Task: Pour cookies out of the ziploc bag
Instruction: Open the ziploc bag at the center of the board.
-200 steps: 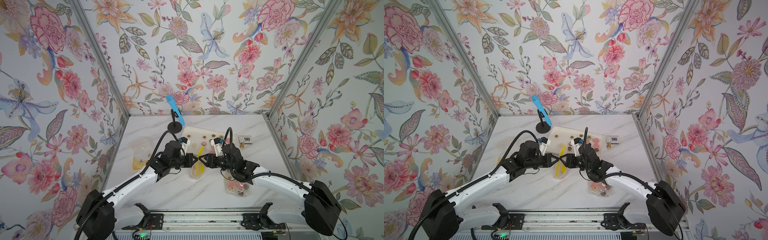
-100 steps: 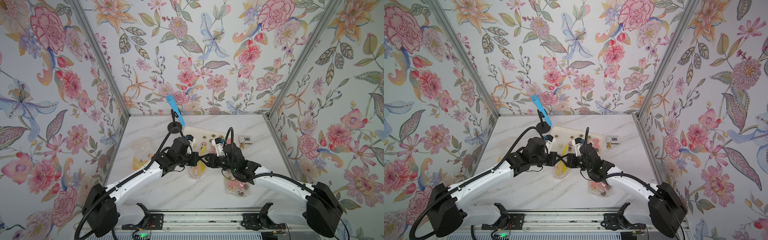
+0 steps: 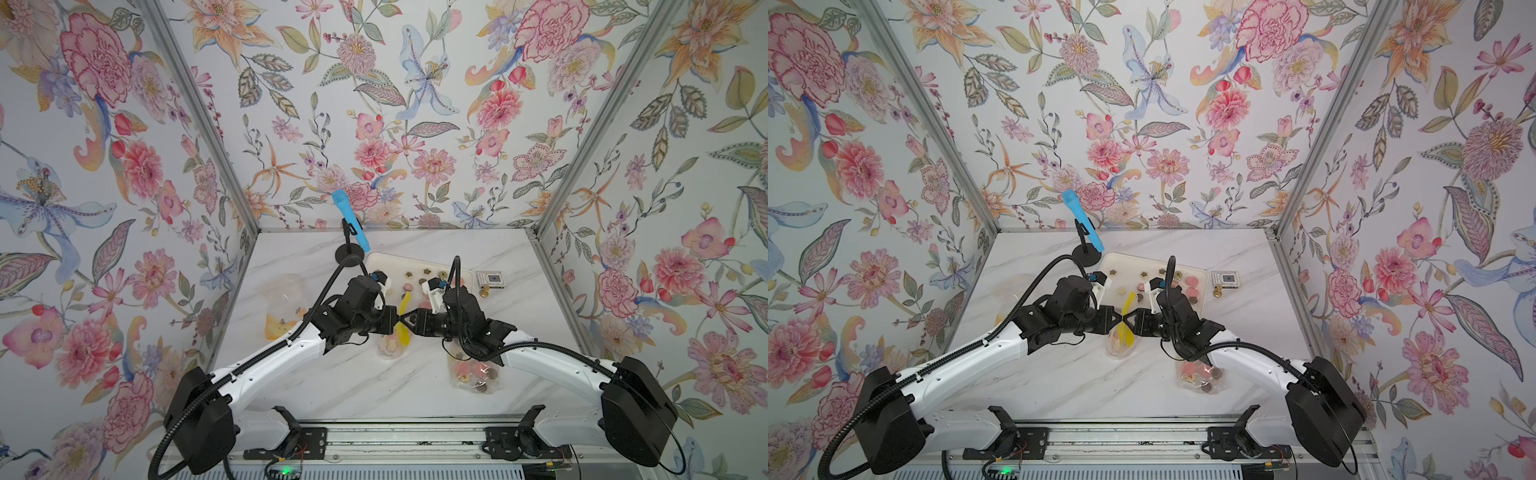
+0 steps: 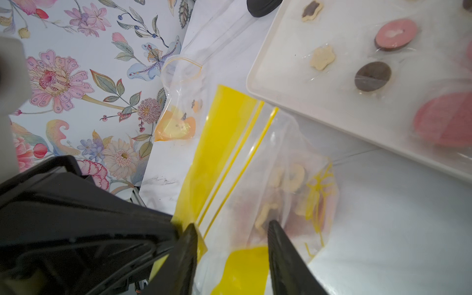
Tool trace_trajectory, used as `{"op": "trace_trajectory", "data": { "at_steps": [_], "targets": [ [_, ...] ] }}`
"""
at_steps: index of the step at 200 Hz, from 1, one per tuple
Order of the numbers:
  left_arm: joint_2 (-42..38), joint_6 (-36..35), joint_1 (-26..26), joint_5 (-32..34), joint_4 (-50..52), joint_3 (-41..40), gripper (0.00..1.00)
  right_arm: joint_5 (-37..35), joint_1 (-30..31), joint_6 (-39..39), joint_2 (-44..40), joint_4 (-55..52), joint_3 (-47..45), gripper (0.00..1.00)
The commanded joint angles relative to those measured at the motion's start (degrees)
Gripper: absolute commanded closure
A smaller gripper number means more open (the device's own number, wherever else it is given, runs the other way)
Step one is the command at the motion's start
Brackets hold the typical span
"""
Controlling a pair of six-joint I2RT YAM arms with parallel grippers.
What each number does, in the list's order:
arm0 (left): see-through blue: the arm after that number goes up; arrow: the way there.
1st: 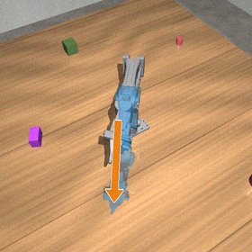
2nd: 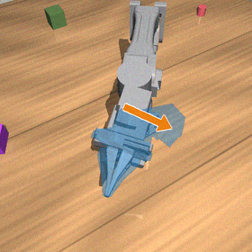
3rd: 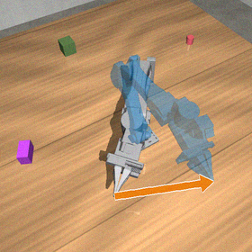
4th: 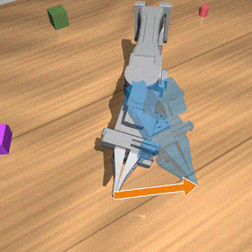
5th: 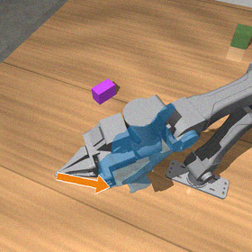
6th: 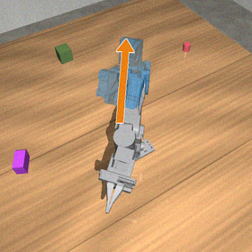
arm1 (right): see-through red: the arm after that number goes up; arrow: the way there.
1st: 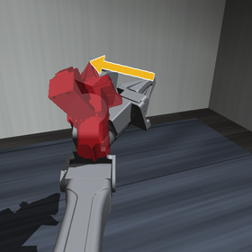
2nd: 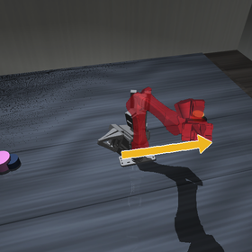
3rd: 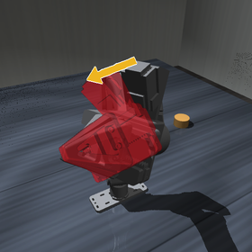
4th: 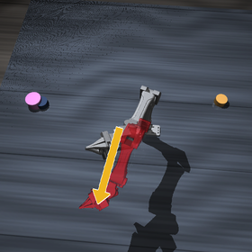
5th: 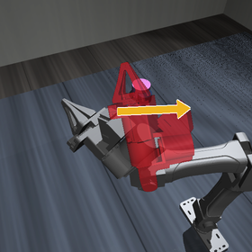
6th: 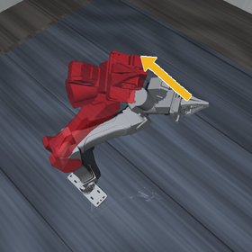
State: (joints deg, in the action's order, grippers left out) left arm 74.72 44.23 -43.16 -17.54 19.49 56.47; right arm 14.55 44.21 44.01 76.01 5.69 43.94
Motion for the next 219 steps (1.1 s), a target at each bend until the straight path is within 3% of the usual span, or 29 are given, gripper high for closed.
{"op": "trace_trajectory", "data": {
  "at_steps": [1,125,189,219],
  "targets": [
    [0.3,-1.2,-0.7,0.1,0.5,2.2,1.00,0.5,-0.5,0.7,-0.2,-1.7,1.5,0.57],
    [1.0,-1.1,-1.2,0.3,-0.1,2.3,1.00,9.6,-0.9,5.4,2.0,7.9,0.7,0.69],
    [0.3,-1.0,-1.2,1.2,-0.2,1.5,1.00,10.3,-1.6,9.8,2.3,12.7,-1.8,1.00],
    [-0.3,-1.1,-1.2,3.4,0.8,1.7,1.00,8.6,-2.0,9.4,1.6,10.5,-2.1,1.00]
  ]
}}
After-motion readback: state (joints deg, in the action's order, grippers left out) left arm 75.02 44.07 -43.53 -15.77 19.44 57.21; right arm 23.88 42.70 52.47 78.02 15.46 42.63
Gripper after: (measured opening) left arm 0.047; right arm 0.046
